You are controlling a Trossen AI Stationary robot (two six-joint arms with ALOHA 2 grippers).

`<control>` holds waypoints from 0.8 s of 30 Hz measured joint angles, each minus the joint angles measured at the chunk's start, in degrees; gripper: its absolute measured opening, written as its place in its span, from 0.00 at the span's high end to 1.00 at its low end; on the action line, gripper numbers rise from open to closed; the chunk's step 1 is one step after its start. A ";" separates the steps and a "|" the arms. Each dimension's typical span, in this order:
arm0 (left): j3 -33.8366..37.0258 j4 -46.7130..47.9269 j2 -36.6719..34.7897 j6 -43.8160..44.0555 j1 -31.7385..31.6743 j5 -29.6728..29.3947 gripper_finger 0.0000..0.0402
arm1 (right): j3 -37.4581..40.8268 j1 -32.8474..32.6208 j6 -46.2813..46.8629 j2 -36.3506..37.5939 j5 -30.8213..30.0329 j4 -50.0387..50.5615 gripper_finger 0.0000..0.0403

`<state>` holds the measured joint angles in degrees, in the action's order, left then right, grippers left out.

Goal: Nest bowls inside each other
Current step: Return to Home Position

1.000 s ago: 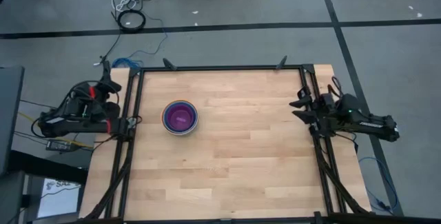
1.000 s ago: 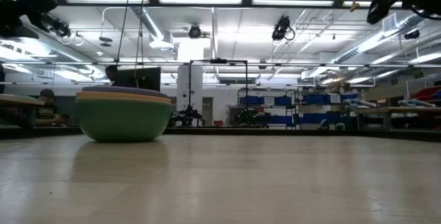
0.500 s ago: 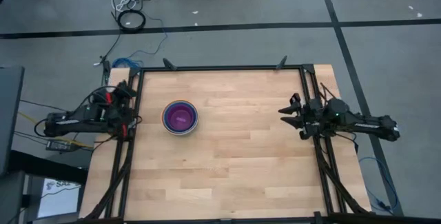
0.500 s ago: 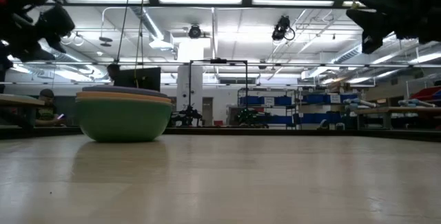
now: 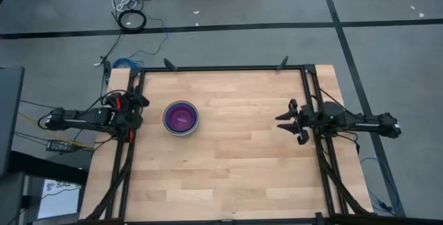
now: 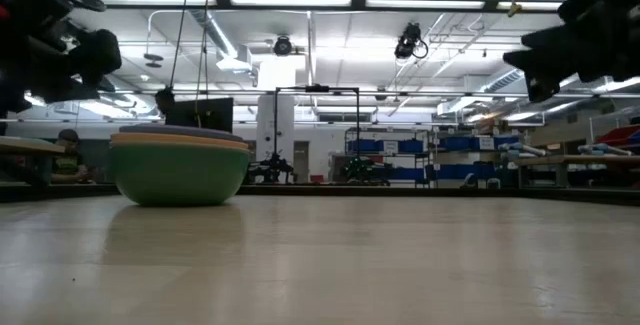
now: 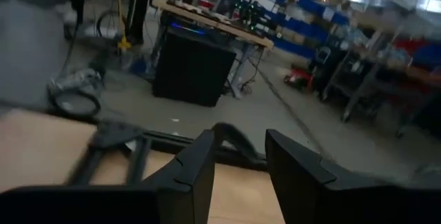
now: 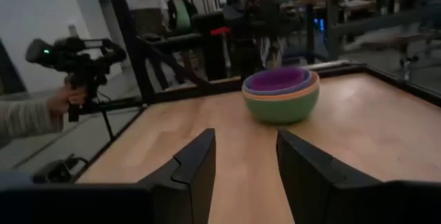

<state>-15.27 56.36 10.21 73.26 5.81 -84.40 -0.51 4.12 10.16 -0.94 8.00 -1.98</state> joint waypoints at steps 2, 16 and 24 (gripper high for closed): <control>0.00 0.00 0.25 -4.89 0.32 0.13 0.66 | 0.00 0.00 -0.45 -0.71 -0.22 0.04 0.64; 0.30 -2.90 0.88 18.91 1.55 3.51 0.66 | 0.00 0.00 -0.26 -1.19 -0.05 0.04 0.64; 0.65 -22.72 1.03 10.26 2.62 -1.42 0.66 | 0.00 0.00 0.14 -1.19 -0.04 0.04 0.64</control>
<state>-14.62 33.63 11.25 83.52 8.43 -85.82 -0.51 4.12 10.31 -2.13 7.96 -1.94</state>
